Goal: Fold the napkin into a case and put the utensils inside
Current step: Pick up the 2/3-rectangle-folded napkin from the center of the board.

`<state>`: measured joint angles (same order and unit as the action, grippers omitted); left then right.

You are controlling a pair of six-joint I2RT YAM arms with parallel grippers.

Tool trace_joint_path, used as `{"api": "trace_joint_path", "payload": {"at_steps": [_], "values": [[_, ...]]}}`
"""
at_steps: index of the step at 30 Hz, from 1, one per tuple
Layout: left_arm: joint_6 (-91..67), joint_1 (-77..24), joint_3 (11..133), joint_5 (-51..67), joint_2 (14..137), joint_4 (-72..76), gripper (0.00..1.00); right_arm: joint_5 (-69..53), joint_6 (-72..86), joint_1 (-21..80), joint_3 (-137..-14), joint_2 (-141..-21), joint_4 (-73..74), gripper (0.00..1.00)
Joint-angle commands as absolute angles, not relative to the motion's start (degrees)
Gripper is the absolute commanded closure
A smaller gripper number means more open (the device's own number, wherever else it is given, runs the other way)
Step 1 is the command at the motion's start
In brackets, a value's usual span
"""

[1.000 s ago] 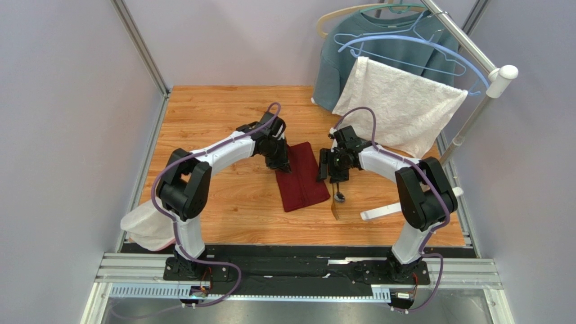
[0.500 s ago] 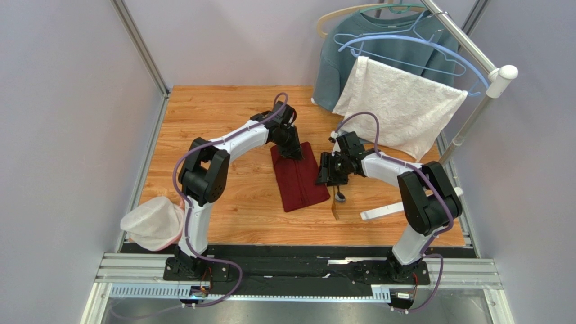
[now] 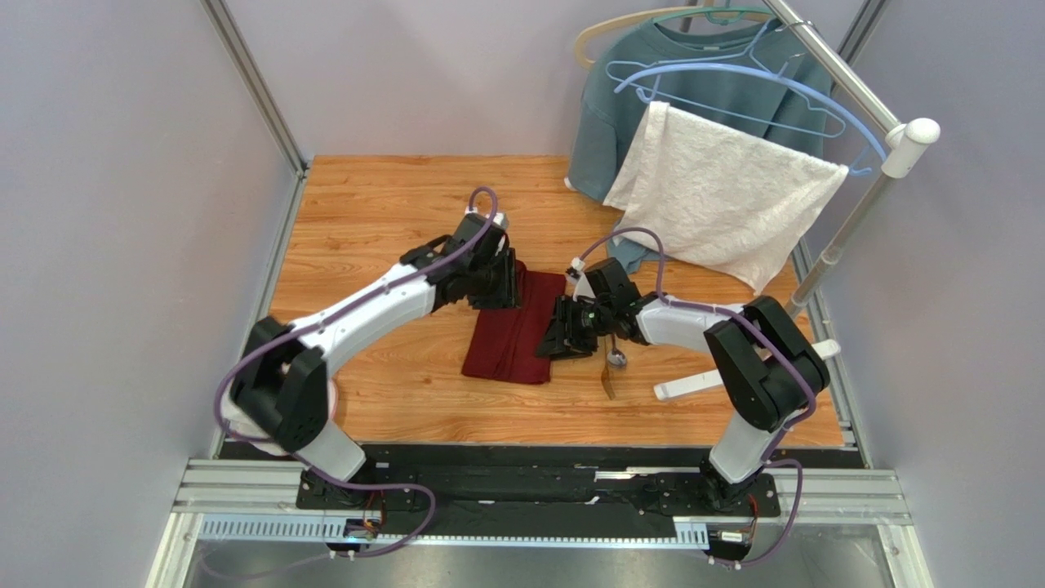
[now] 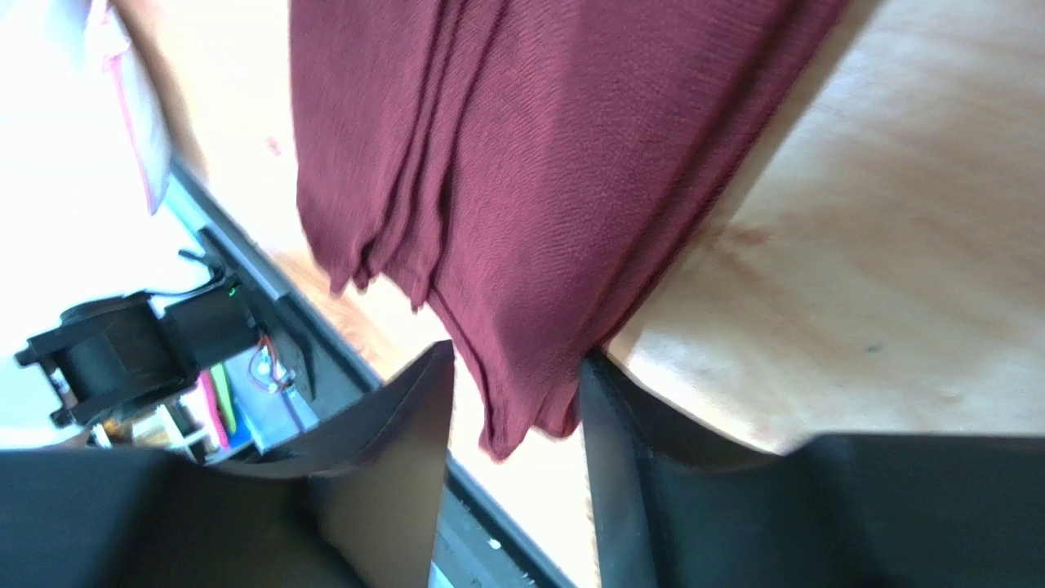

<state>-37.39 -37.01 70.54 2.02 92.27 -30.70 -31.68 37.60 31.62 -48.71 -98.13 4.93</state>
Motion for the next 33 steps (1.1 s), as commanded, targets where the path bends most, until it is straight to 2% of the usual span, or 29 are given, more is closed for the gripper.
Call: {"api": "trace_joint_path", "payload": {"at_steps": [1, 4, 7, 10, 15, 23, 26, 28, 32, 33], "values": [[-32.34, -41.82, 63.65, -4.99, 84.12, -25.49, 0.48, -31.65, 39.21, 30.42, -48.95, -93.79, 6.99, 0.47], [-33.39, -46.82, 61.97, -10.71, 83.06, -25.75, 0.40, -27.34, 37.36, 26.91, -48.70, -89.40, 13.95, 0.39], [-35.15, -52.02, 62.48, -14.58, 85.16, -25.93, 0.39, -23.39, 37.44, 23.65, -46.67, -83.51, 17.48, 0.28], [-37.26, -56.68, 66.16, -18.62, 90.16, -29.07, 0.38, -21.54, 37.18, 20.49, -45.53, -78.85, 20.02, 0.22], [-40.86, -62.65, 74.08, -27.75, 102.11, -37.87, 0.37, -21.97, 35.86, 13.38, -44.39, -76.38, 22.59, 0.22], [-42.10, -65.39, 79.36, -26.98, 111.62, -39.99, 0.36, -24.43, 34.54, 10.72, -41.05, -73.57, 20.92, 0.22], [-43.50, -65.74, 80.16, -28.91, 112.85, -42.09, 0.39, -25.22, 34.72, 10.72, -40.52, -73.39, 19.51, 0.22], [-43.86, -65.66, 79.89, -28.92, 113.03, -42.45, 0.44, -25.66, 34.54, 10.72, -40.87, -74.00, 19.25, 0.22], [-43.77, -65.65, 79.63, -26.81, 113.99, -42.10, 0.57, -27.24, 35.24, 11.51, -41.92, -76.72, 17.58, 0.26], [-43.94, -65.74, 79.54, -26.63, 114.08, -42.10, 0.66, -27.33, 35.16, 11.95, -42.88, -77.16, 17.32, 0.27]]}}
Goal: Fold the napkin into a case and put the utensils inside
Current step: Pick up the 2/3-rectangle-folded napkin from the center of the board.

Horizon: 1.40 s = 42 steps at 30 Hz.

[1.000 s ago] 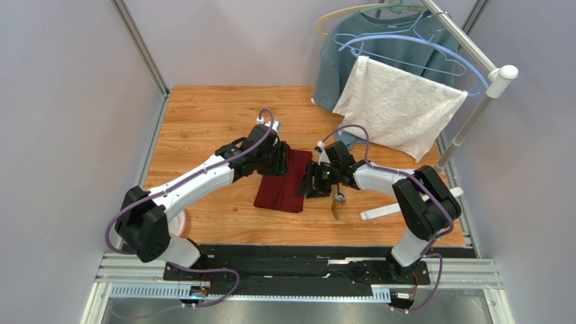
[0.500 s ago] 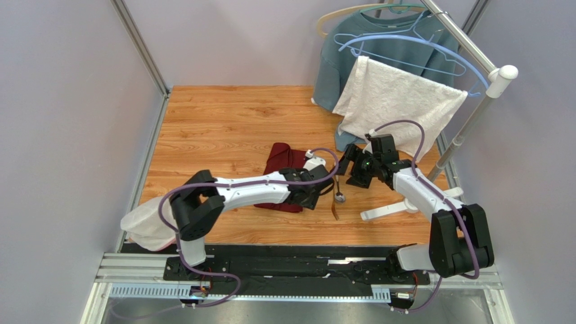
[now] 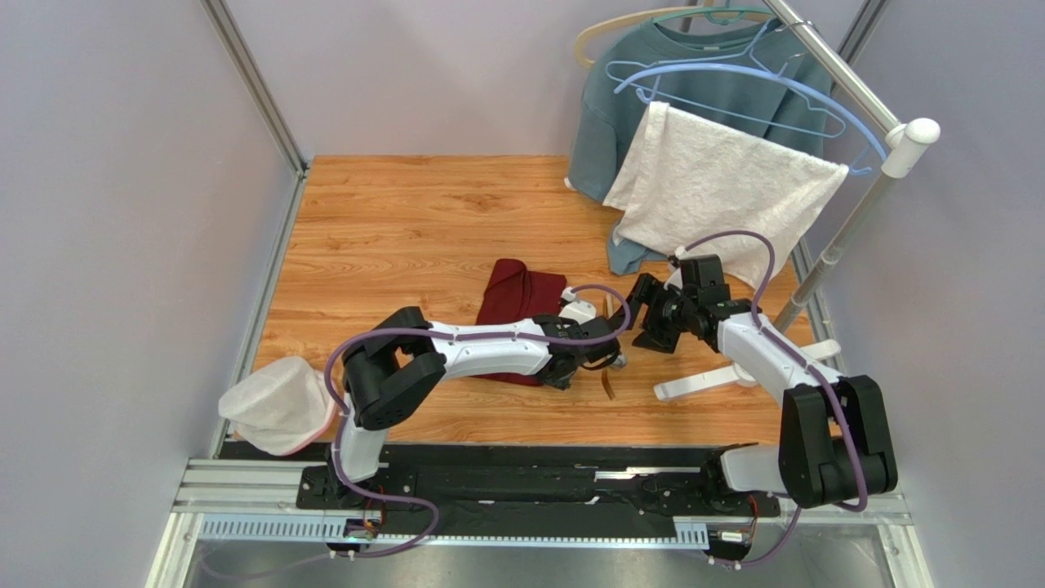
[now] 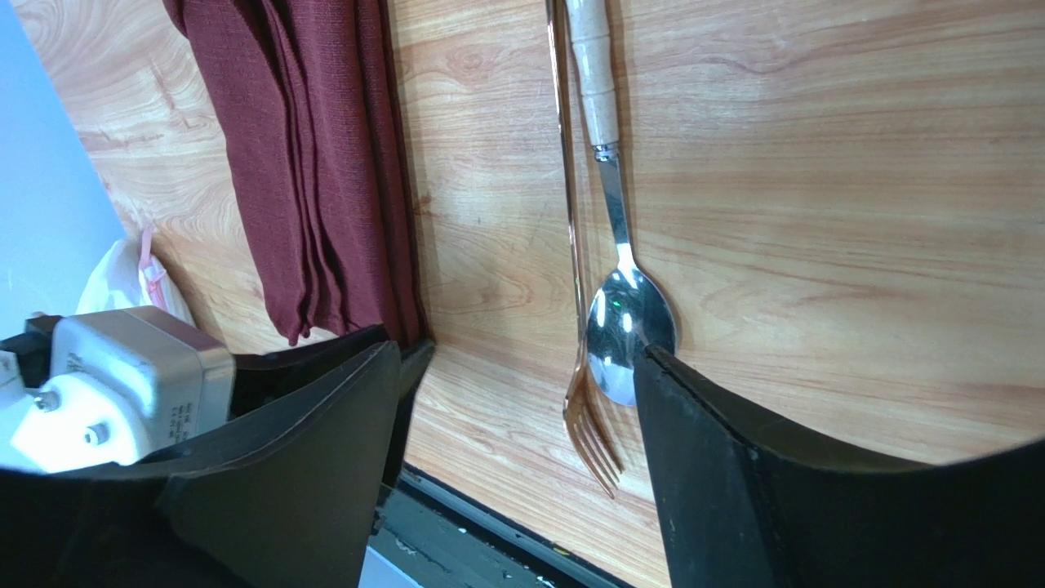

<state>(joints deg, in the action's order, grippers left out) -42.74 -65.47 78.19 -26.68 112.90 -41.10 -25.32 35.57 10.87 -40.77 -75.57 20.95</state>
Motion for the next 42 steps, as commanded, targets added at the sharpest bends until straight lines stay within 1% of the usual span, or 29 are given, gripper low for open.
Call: {"api": "trace_joint_path", "payload": {"at_steps": [1, 2, 5, 8, 9, 11, 16, 20, 29, 36, 42], "values": [[-43.77, -65.66, 79.45, -26.46, 114.17, -42.01, 0.75, -27.16, 35.24, 12.21, -43.41, -77.69, 17.23, 0.27], [-43.68, -65.74, 79.45, -26.46, 114.00, -42.19, 0.87, -27.07, 35.42, 12.91, -43.77, -77.96, 16.79, 0.27], [-43.68, -65.66, 79.02, -26.72, 112.07, -42.98, 1.00, -29.52, 36.56, 13.36, -44.73, -80.67, 13.63, 0.27], [-42.37, -65.57, 78.49, -24.71, 109.43, -42.36, 1.00, -32.86, 37.87, 14.32, -45.96, -85.07, 9.15, 0.23], [-42.02, -65.57, 78.40, -24.00, 108.55, -42.28, 1.00, -33.31, 38.23, 14.59, -46.23, -86.12, 7.05, 0.20], [-41.66, -65.48, 78.05, -21.03, 107.67, -41.14, 1.00, -33.13, 39.28, 15.20, -47.37, -89.55, 5.81, 0.18], [-41.92, -65.04, 76.03, -17.67, 105.74, -39.29, 1.00, -36.47, 43.59, 15.82, -48.69, -96.84, -1.39, 0.18], [-42.80, -63.81, 74.28, -15.48, 104.33, -38.59, 1.00, -36.39, 45.26, 17.83, -49.92, -99.66, -3.07, 0.18], [-42.63, -62.84, 73.65, -13.62, 100.20, -38.41, 1.00, -34.63, 48.69, 21.44, -50.89, -104.50, -5.36, 0.23], [-41.92, -62.67, 73.48, -13.80, 98.61, -38.58, 1.00, -33.05, 50.01, 21.45, -49.31, -105.20, -8.17, 0.25], [-41.75, -62.32, 72.60, -12.57, 98.18, -37.71, 1.00, -32.79, 51.77, 21.53, -48.69, -106.96, -11.16, 0.29]]}}
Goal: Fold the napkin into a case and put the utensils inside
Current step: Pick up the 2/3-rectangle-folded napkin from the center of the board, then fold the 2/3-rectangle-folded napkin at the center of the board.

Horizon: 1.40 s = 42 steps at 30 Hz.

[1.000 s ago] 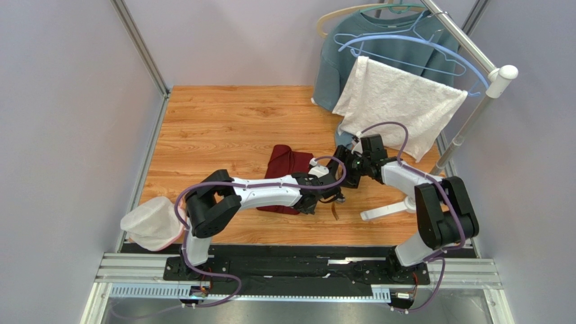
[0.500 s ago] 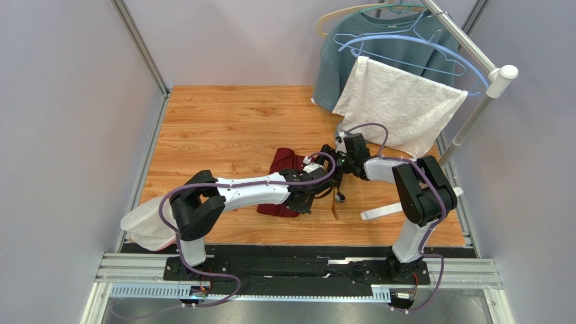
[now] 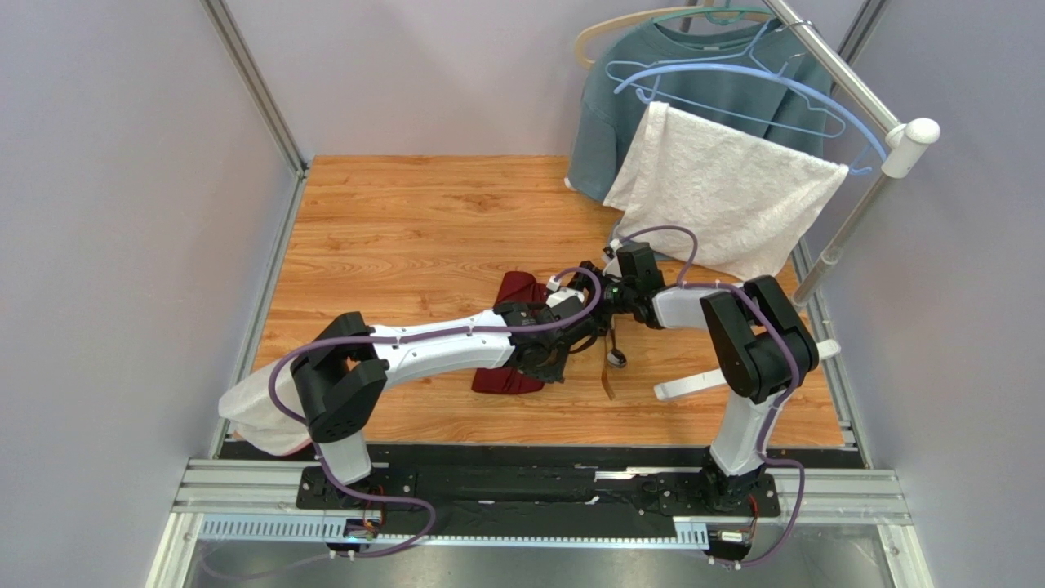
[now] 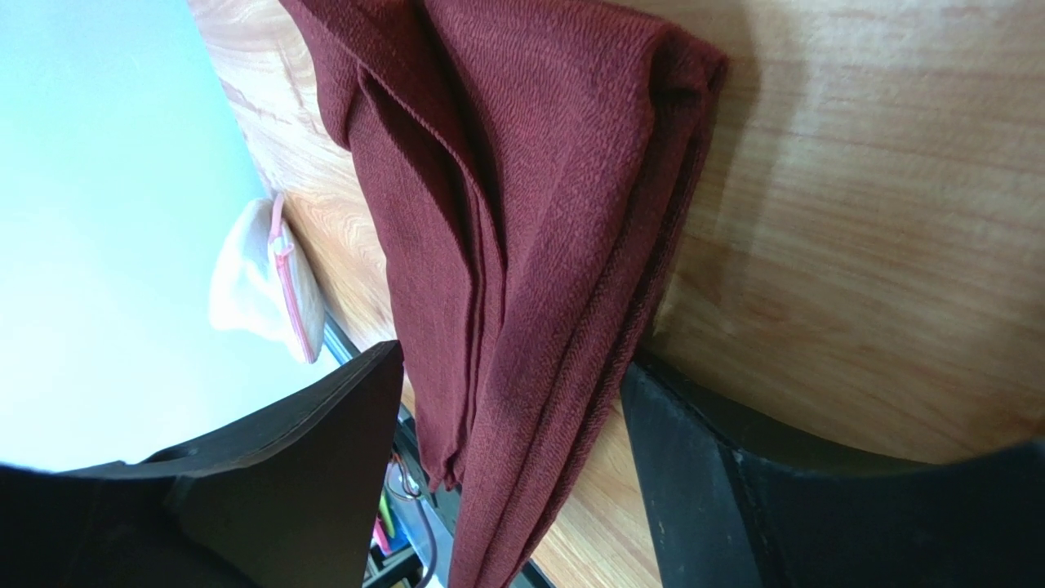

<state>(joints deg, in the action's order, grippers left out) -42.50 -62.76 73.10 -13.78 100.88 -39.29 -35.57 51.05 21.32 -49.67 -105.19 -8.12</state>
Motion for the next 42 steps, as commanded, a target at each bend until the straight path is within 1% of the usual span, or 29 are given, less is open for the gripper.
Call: {"api": "trace_joint_path", "payload": {"at_steps": [1, 3, 6, 9, 10, 11, 12, 15, 16, 18, 19, 20, 25, 27, 35, 42], "values": [[-41.75, -62.40, 72.25, -11.79, 98.26, -37.01, 1.00, -32.09, 51.68, 21.53, -48.52, -107.22, -12.12, 0.30], [-41.66, -62.32, 71.98, -10.47, 98.52, -36.39, 1.00, -31.38, 50.37, 21.45, -48.78, -107.40, -12.91, 0.31], [-41.57, -62.14, 71.19, -7.74, 98.88, -34.46, 1.00, -30.76, 47.30, 21.18, -50.01, -108.80, -14.15, 0.37], [-41.40, -61.09, 69.79, -3.79, 98.79, -31.65, 1.00, -32.60, 47.28, 21.27, -50.10, -110.30, -16.69, 0.50], [-41.22, -60.82, 69.09, -2.47, 98.62, -30.34, 1.00, -32.52, 47.20, 20.92, -50.01, -110.48, -17.22, 0.62], [-41.22, -60.65, 68.73, -2.29, 98.18, -29.89, 1.00, -32.35, 47.11, 20.74, -50.01, -110.30, -17.14, 0.66], [-41.22, -60.30, 68.56, -2.20, 97.91, -29.62, 1.00, -32.00, 46.85, 20.66, -50.36, -110.22, -17.05, 0.67], [-41.22, -60.21, 67.42, -2.02, 97.03, -28.13, 1.00, -32.51, 45.53, 19.69, -52.46, -111.09, -16.53, 0.64], [-41.31, -60.21, 67.24, -1.67, 97.03, -28.04, 1.00, -32.61, 44.92, 19.34, -53.08, -111.27, -15.83, 0.68], [-41.13, -60.12, 67.41, -1.06, 97.12, -27.95, 1.00, -30.51, 43.86, 19.25, -54.40, -111.27, -13.46, 0.76], [-41.22, -60.12, 67.50, -0.53, 97.29, -27.78, 1.00, -29.80, 42.90, 19.34, -56.23, -111.18, -9.88, 0.79], [-41.22, -60.20, 67.41, -0.44, 97.21, -27.60, 1.00, -29.27, 41.06, 19.34, -57.21, -111.09, -8.10, 0.80], [-42.10, -60.12, 66.80, 1.14, 97.82, -25.67, 1.00, -22.25, 35.08, 19.34, -61.96, -109.08, 5.94, 0.94], [-42.62, -60.03, 66.36, 2.10, 98.00, -24.27, 1.00, -20.05, 33.05, 19.42, -62.75, -108.20, 7.99, 0.94], [-45.53, -58.80, 62.94, 5.89, 97.30, -18.20, 1.00, -11.87, 27.95, 20.48, -69.87, -106.61, 23.72, 0.96], [-48.86, -54.50, 52.49, 10.80, 92.03, -7.83, 1.00, -2.65, 26.28, 24.51, -80.93, -109.06, 36.89, 0.99]]}}
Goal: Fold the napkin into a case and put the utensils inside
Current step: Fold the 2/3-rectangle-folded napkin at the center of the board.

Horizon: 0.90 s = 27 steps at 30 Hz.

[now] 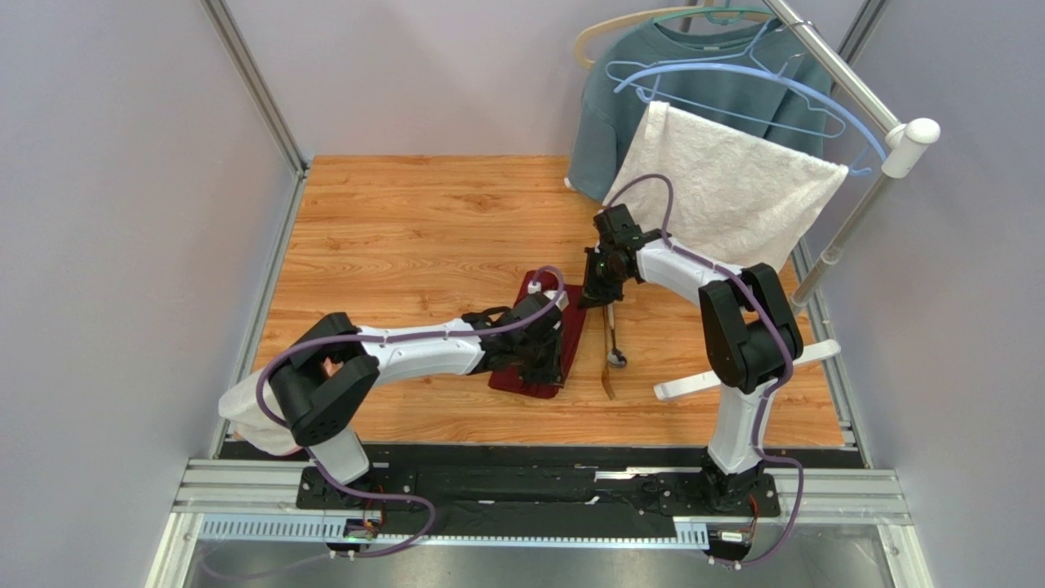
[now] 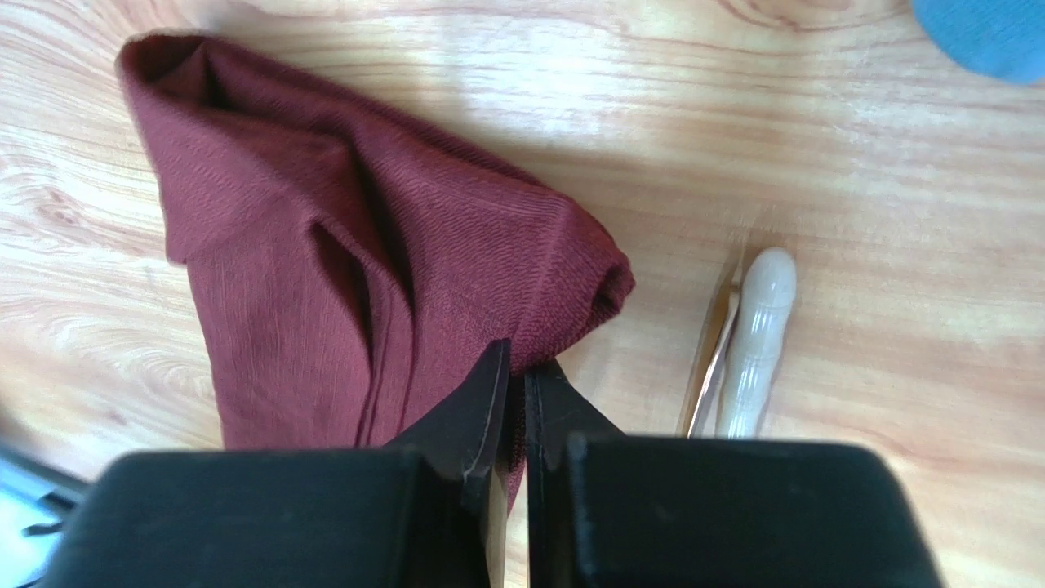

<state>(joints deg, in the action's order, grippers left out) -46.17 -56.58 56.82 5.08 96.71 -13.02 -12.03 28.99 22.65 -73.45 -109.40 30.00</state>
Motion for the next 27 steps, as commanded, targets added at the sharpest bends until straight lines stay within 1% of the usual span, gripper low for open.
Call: {"api": "trace_joint_path", "payload": {"at_steps": [1, 5, 9, 19, 23, 27], "values": [[-49.13, -53.88, 51.43, 11.42, 91.15, -6.78, 1.00, -1.85, 26.19, 25.04, -81.64, -109.33, 37.61, 0.99], [-49.92, -51.33, 47.64, 17.12, 90.53, 1.37, 1.00, 3.68, 27.24, 26.45, -84.11, -110.65, 40.34, 1.00], [-50.80, -51.50, 47.90, 23.01, 92.80, 5.88, 1.00, 6.32, 26.63, 26.72, -84.90, -110.92, 42.36, 1.00], [-53.78, -55.19, 55.81, 26.28, 100.01, 8.78, 1.00, 10.90, 21.89, 25.93, -81.48, -106.26, 42.89, 1.00], [-56.33, -55.37, 54.32, 26.63, 101.16, 12.91, 1.00, 12.12, 21.27, 25.93, -82.53, -106.08, 45.17, 1.00], [-56.16, -55.02, 50.72, 23.48, 98.02, 13.36, 1.00, 12.22, 21.97, 26.45, -84.55, -107.05, 47.28, 1.00]]}}
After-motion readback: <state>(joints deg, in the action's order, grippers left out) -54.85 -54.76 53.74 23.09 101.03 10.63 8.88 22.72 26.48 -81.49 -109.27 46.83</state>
